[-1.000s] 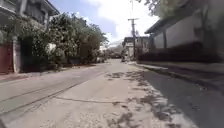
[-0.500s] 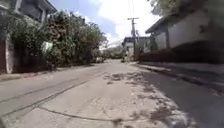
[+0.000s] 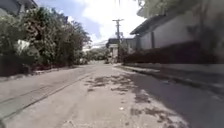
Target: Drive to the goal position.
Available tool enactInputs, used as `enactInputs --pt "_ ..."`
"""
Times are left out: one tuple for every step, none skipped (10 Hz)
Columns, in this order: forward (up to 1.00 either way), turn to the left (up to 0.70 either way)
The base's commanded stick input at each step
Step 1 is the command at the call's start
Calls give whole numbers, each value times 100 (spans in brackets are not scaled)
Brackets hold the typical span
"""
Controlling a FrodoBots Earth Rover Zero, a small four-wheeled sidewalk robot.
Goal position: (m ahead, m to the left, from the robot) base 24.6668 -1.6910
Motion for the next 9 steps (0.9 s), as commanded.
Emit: enactInputs --pt "100 0" --pt "100 0" --pt "100 0" --pt "100 0" --pt "100 0" --pt "100 0" --pt "100 0" --pt "100 0" --pt "100 0"
